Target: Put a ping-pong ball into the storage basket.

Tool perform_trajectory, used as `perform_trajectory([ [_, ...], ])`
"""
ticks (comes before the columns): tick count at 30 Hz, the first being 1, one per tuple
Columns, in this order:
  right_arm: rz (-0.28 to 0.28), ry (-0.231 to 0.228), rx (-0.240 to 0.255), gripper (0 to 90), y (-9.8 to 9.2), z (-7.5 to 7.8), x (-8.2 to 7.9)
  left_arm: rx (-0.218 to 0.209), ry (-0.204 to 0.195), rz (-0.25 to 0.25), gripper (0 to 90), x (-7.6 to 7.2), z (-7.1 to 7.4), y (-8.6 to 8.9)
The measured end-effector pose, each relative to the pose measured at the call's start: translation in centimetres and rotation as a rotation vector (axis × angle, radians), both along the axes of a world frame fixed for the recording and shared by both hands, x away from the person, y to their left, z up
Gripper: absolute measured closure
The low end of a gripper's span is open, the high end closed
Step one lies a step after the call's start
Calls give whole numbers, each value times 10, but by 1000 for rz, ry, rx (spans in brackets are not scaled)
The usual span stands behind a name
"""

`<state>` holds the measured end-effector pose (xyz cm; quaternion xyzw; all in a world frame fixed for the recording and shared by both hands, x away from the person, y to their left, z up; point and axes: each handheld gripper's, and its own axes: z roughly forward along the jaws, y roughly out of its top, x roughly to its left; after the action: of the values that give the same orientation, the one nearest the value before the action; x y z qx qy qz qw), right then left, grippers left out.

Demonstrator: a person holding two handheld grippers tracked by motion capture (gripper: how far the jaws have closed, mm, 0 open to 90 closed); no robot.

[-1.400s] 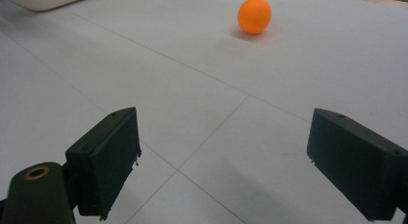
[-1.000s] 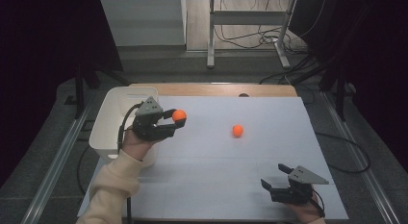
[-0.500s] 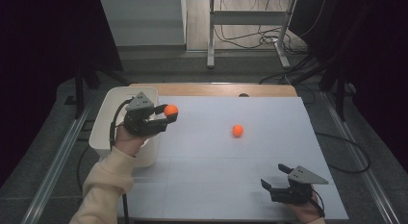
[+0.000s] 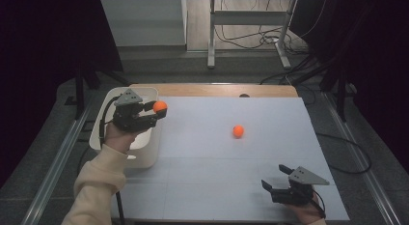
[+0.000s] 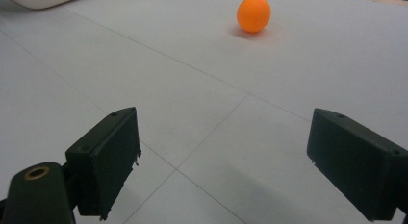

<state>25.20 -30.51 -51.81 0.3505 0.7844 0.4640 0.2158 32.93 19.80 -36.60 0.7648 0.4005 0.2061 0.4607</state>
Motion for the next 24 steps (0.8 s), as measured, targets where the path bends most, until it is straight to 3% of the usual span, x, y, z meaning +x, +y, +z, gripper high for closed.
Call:
perform_trajectory([
  [18,-1,3,0,116,0,0,0,-18,33,116,506,16,-9,32],
  [24,-2,3,-1,116,0,0,0,-5,52,152,506,21,-13,44],
])
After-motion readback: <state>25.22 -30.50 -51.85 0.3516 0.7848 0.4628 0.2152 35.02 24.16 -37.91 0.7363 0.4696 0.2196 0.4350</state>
